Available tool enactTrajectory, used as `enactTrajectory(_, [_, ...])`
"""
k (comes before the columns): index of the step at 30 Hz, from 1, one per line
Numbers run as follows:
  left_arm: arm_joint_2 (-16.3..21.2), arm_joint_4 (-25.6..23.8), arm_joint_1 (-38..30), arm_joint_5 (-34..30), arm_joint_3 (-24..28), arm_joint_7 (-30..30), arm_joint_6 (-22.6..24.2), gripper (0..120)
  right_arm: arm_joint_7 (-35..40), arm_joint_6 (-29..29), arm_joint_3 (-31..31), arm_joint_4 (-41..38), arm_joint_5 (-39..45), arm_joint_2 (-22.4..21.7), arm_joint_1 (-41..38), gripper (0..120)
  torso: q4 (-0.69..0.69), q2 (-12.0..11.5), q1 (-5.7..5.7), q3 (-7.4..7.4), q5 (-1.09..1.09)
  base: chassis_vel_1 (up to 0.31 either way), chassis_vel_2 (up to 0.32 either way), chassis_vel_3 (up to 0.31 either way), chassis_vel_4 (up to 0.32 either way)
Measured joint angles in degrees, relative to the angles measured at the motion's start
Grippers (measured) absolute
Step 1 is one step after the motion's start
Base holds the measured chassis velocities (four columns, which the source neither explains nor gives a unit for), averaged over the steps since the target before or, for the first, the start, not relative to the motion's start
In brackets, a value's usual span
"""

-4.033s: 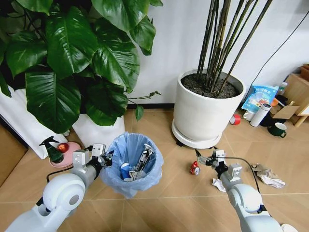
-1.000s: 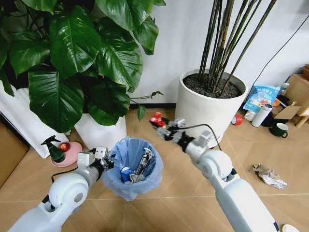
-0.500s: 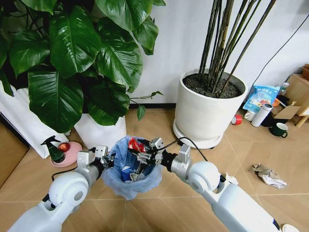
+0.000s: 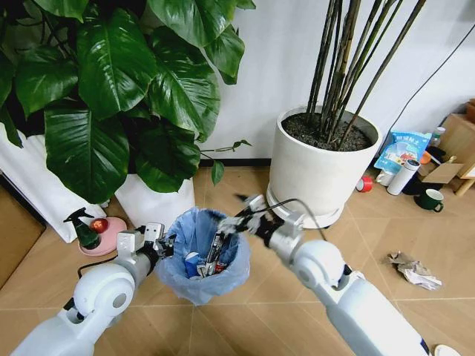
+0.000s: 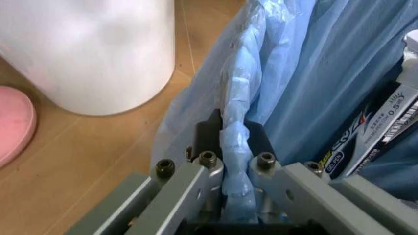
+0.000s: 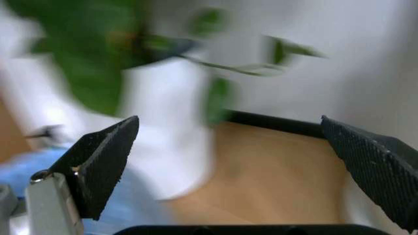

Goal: Pick up the trash bin and place the garbage on the floor into it.

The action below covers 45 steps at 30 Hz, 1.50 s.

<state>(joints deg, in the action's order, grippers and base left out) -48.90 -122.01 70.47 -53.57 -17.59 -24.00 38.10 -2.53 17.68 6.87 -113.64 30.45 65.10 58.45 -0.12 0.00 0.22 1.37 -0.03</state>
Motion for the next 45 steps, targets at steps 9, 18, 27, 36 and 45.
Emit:
enactTrajectory(9, [-0.3,-2.0,0.4,1.4,-1.4,0.2,-0.1,0,0.7,-2.8,21.9,6.1,-2.5,0.2,13.6,100,-0.01,0.0,0.0,0.0,0.0,0.0,0.0,0.0,0.0])
enactTrajectory(18, [-2.8,-3.5,2.1,3.7,-2.1,0.9,-0.2,0,-7.5,-8.1,30.5,16.0,-3.5,-2.0,20.6,100,-0.02,0.0,-0.01,0.0,0.0,0.0,0.0,0.0,0.0])
enactTrajectory(27, [-3.4,-3.9,2.7,4.2,-2.2,1.1,-0.3,0,-8.3,-7.9,33.5,15.6,-4.1,-0.7,22.5,100,-0.01,0.0,-0.01,0.0,-0.01,0.0,0.0,0.0,0.0])
enactTrajectory(36, [-3.4,-4.1,3.3,4.2,-2.2,1.1,-0.4,0,-9.6,-7.2,34.4,15.8,-5.2,-0.3,22.8,100,0.0,0.0,0.0,0.0,-0.01,0.0,0.0,0.0,0.0])
enactTrajectory(45, [-3.0,-4.3,3.8,4.3,-2.3,1.0,-0.4,0,-10.0,-8.3,34.4,16.7,-5.4,0.5,23.2,100,0.0,0.0,0.0,0.0,-0.02,-0.097,-0.103,0.1,0.094])
